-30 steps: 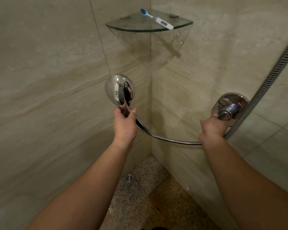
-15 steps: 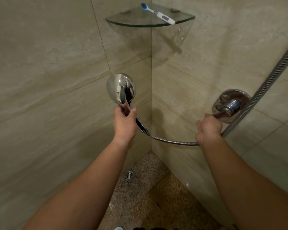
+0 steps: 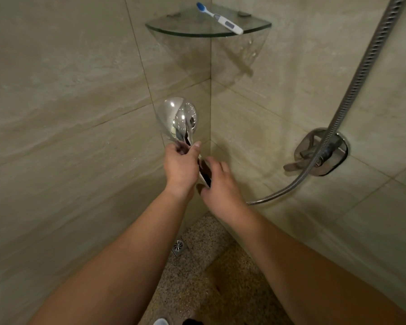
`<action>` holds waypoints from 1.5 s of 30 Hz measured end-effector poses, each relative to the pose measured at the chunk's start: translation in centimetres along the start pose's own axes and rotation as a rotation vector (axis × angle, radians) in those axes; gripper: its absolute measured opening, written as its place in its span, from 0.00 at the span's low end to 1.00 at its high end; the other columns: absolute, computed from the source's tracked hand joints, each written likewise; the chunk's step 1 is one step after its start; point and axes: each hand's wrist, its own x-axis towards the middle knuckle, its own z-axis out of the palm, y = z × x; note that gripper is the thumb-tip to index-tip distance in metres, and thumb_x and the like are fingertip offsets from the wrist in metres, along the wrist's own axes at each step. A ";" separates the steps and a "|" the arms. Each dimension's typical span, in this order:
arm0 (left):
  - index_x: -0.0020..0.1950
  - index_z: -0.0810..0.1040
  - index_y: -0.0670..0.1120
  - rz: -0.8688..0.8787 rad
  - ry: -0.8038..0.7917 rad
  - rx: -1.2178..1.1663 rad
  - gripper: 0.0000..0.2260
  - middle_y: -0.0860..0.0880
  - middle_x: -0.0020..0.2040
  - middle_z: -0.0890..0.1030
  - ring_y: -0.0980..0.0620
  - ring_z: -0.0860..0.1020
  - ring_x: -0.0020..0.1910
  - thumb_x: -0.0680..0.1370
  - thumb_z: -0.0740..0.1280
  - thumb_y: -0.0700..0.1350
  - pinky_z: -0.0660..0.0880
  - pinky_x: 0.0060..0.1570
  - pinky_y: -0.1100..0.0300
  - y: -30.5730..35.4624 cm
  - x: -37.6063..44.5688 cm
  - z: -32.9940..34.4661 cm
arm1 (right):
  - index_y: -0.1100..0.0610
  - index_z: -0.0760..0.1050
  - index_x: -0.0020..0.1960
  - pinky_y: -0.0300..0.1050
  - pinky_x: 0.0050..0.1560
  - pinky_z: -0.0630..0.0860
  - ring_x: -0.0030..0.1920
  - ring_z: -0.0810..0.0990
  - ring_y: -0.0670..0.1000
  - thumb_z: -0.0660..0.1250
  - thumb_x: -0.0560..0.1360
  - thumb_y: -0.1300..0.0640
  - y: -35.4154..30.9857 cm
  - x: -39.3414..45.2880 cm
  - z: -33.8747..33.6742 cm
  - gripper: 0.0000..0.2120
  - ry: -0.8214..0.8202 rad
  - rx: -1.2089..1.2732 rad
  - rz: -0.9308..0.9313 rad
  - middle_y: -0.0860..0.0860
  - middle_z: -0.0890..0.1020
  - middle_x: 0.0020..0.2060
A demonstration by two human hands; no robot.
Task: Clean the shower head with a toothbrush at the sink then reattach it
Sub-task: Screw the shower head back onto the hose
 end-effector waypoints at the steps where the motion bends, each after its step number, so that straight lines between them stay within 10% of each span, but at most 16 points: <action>1: 0.46 0.75 0.44 -0.015 -0.002 -0.004 0.11 0.44 0.40 0.78 0.47 0.76 0.37 0.76 0.74 0.49 0.76 0.40 0.49 0.2 -0.1 0.2 | 0.53 0.60 0.74 0.50 0.58 0.72 0.62 0.72 0.58 0.69 0.73 0.60 0.0 0.1 0.2 0.33 0.047 -0.016 -0.019 0.54 0.69 0.63; 18: 0.63 0.80 0.43 -0.035 -0.770 -0.160 0.13 0.48 0.42 0.86 0.54 0.83 0.40 0.81 0.67 0.33 0.80 0.44 0.62 3.4 0.8 -0.5 | 0.60 0.67 0.58 0.57 0.46 0.74 0.51 0.77 0.62 0.62 0.78 0.55 -4.8 1.4 0.5 0.12 0.623 -0.008 0.241 0.59 0.77 0.53; 45: 0.61 0.81 0.45 -0.066 -0.876 -0.025 0.11 0.43 0.44 0.84 0.52 0.82 0.39 0.81 0.66 0.34 0.80 0.42 0.59 4.7 -2.5 -0.7 | 0.55 0.65 0.54 0.51 0.40 0.74 0.45 0.79 0.58 0.62 0.77 0.52 -5.9 -2.3 -0.2 0.10 0.664 -0.019 0.382 0.54 0.78 0.49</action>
